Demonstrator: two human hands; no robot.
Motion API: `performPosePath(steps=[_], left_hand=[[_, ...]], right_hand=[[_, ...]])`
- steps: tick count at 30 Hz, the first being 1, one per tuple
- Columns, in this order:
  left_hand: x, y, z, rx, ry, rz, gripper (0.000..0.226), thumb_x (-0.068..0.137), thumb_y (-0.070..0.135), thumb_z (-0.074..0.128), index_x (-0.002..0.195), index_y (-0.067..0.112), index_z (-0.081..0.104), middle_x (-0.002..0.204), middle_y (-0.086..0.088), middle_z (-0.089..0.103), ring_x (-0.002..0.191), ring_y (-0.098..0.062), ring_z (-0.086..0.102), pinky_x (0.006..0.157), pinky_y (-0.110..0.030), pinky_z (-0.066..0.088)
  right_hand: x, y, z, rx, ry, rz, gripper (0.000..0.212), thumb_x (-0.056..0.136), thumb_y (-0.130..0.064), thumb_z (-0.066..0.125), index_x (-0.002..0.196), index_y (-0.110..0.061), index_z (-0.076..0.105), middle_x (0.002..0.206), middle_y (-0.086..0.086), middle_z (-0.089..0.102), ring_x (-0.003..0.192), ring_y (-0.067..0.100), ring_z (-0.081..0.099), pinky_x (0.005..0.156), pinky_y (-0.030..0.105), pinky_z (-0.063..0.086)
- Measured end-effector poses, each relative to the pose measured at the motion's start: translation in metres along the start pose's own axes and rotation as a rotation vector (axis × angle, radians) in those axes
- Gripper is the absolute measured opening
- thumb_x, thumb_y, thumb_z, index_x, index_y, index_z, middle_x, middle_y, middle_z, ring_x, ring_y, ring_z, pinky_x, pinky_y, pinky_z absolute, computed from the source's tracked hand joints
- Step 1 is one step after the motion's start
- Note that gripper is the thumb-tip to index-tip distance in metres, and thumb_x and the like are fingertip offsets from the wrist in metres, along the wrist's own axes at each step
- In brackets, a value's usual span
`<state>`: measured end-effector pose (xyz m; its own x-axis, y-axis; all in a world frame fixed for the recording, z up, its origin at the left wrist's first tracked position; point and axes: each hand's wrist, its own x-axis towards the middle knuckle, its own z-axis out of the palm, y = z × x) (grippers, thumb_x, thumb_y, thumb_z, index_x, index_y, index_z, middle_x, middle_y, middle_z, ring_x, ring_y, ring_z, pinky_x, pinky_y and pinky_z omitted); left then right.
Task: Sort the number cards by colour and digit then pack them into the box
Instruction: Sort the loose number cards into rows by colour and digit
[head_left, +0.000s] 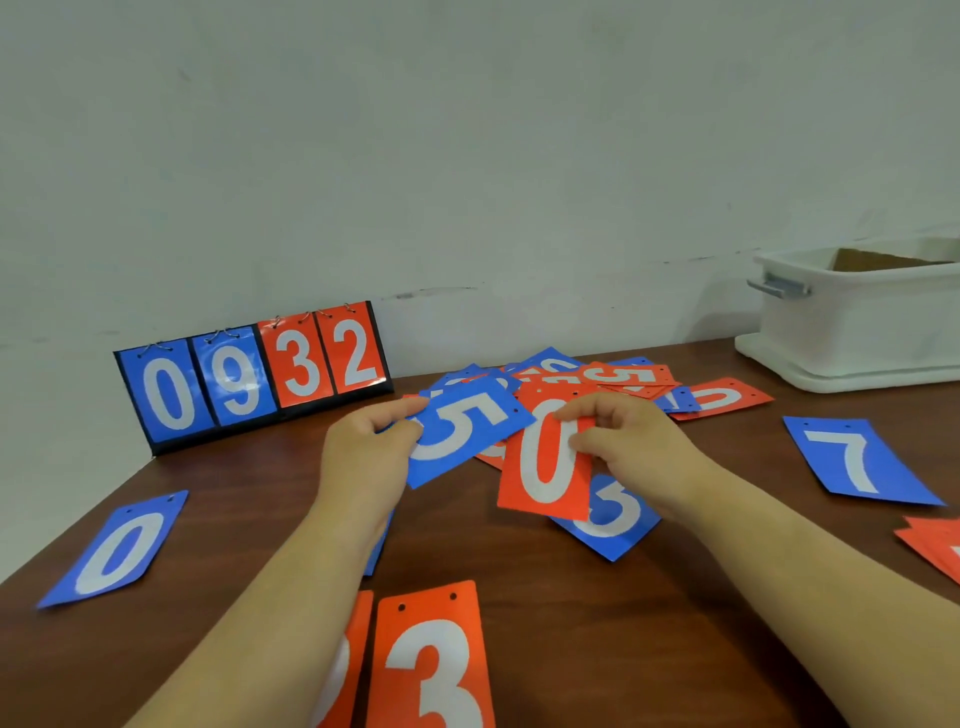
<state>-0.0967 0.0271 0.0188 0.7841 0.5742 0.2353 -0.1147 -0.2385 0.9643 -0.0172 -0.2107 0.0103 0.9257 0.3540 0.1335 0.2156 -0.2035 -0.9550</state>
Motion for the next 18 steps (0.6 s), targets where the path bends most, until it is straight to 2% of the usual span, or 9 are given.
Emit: performPosePath(steps=[2,4,6,9,12,15,18], left_hand=[[0.003,0.012,-0.002,-0.015,-0.003,0.02,0.036,0.095,0.002,0.053,0.114,0.023,0.075,0.101,0.014,0.067,0.064,0.014,0.063,0.054,-0.01,0.053],[0.006,0.024,-0.007,0.016,-0.007,0.053,0.041,0.095,-0.001,0.052,0.12,0.025,0.072,0.103,0.016,0.066,0.072,0.012,0.063,0.061,-0.013,0.053],[0.008,0.032,-0.015,0.043,-0.012,0.095,0.041,0.094,0.0,0.058,0.124,0.026,0.071,0.117,0.007,0.068,0.091,0.002,0.067,0.074,-0.021,0.058],[0.008,0.037,-0.035,0.06,0.026,0.135,0.038,0.092,0.003,0.068,0.124,0.024,0.071,0.117,0.003,0.068,0.094,-0.004,0.068,0.067,-0.016,0.057],[0.007,0.036,-0.062,0.05,0.076,0.118,0.038,0.089,0.004,0.073,0.121,0.023,0.071,0.116,0.0,0.069,0.095,-0.007,0.069,0.069,-0.02,0.057],[0.008,0.03,-0.087,0.008,0.142,0.073,0.036,0.087,0.005,0.074,0.117,0.025,0.072,0.12,-0.002,0.068,0.099,-0.013,0.07,0.071,-0.025,0.059],[0.012,0.023,-0.097,-0.031,0.192,0.058,0.035,0.087,0.003,0.074,0.114,0.026,0.072,0.123,-0.005,0.068,0.102,-0.015,0.07,0.073,-0.026,0.06]], right_hand=[[-0.002,-0.001,0.002,-0.021,-0.056,-0.014,0.026,0.097,-0.002,0.059,0.11,-0.022,0.07,0.105,-0.006,0.073,0.085,0.004,0.073,0.066,0.019,0.058],[-0.005,-0.003,0.003,-0.034,-0.116,-0.019,0.026,0.096,-0.003,0.061,0.111,-0.023,0.069,0.105,-0.002,0.074,0.088,0.006,0.074,0.069,0.02,0.059],[-0.009,-0.003,0.006,-0.07,-0.174,-0.025,0.026,0.095,-0.004,0.062,0.111,-0.024,0.069,0.102,0.004,0.075,0.09,0.011,0.074,0.076,0.024,0.061],[-0.01,-0.006,0.013,-0.194,-0.211,-0.048,0.027,0.094,-0.008,0.066,0.109,-0.029,0.07,0.094,0.001,0.073,0.086,0.011,0.074,0.078,0.029,0.061],[-0.009,-0.015,0.025,-0.271,-0.223,-0.078,0.028,0.092,-0.009,0.067,0.106,-0.032,0.071,0.104,-0.002,0.072,0.09,0.014,0.074,0.079,0.037,0.063],[-0.012,-0.029,0.039,-0.312,-0.141,-0.144,0.029,0.091,-0.007,0.067,0.105,-0.032,0.07,0.106,-0.005,0.072,0.083,0.01,0.072,0.072,0.024,0.06],[-0.018,-0.044,0.055,-0.317,-0.055,-0.201,0.032,0.089,-0.003,0.066,0.106,-0.029,0.071,0.105,-0.011,0.069,0.081,0.001,0.066,0.062,0.009,0.048]])
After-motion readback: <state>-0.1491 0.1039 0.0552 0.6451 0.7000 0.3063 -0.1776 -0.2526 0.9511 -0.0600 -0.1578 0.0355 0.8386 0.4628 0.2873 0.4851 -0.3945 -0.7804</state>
